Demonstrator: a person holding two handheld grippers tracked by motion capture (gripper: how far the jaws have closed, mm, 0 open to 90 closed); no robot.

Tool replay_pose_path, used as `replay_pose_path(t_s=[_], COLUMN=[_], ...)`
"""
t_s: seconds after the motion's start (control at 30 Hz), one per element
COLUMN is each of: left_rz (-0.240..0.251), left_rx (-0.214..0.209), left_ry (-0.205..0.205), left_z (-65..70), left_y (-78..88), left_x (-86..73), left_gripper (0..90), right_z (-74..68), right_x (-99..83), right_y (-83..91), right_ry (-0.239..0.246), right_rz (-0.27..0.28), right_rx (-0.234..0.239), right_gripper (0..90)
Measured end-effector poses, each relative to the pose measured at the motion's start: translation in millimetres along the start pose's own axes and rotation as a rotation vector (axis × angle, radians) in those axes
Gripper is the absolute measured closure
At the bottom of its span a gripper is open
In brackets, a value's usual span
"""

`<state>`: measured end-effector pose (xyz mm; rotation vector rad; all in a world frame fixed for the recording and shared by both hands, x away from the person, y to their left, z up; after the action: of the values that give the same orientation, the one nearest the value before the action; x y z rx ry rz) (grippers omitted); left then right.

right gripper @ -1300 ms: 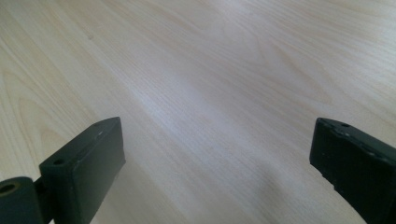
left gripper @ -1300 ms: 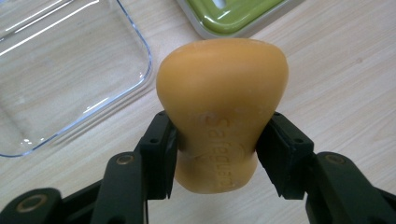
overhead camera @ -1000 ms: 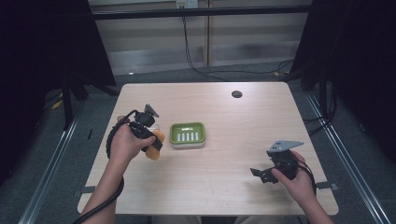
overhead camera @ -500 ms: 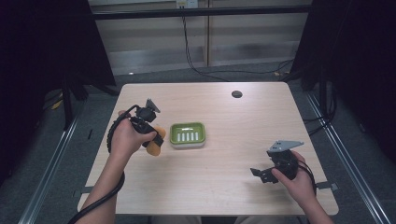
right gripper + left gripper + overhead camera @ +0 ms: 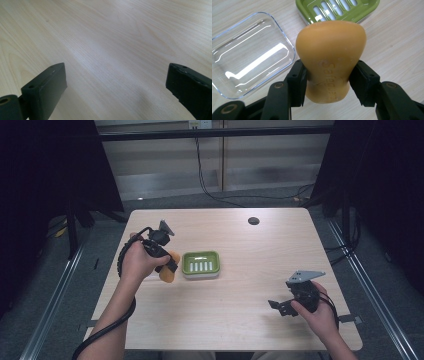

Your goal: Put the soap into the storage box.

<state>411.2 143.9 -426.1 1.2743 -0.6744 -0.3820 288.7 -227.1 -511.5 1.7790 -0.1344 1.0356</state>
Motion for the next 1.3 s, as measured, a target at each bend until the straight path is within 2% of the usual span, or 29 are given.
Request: replay_pose_path(t_s=[0.3, 0.43, 0.5, 1.3], left_rz=[-0.02, -0.009, -0.014, -0.021], left_rx=[-0.008, -0.007, -0.01, -0.015], left_ry=[-0.001, -0.014, -0.007, -0.022], left_z=[1.3, 0.7, 1.0, -0.1], left_y=[-3.0, -6.7, -7.6, -11.8], left_x=[7.1, 11.6, 12.0, 30.5], left_gripper=[49.5, 49.5, 49.5, 49.5], right_z=[-0.7, 0.3, 0.3, -0.4], right_x=[-0.2, -0.1, 0.0, 0.2], right_y=[0.6, 0.9, 0.9, 1.3], right_ry=[-0.005, 0.0, 0.0, 0.001], right_rz=[-0.009, 0.0, 0.0, 0.002], right_rx=[-0.003, -0.003, -0.001, 0.002], right_gripper=[2.7, 2.7, 2.7, 2.8])
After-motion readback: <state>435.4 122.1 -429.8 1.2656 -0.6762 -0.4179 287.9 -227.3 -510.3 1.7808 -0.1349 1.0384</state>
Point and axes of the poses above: each handheld gripper's, and its own axes: y roughly backward along the jaws, x roughly out of its top, z roughly to its right, the point moved 6 cm from there along -y, roughly forward along the jaws, and after that the axes turned 3 degrees about -y, right-handed, at the moved point
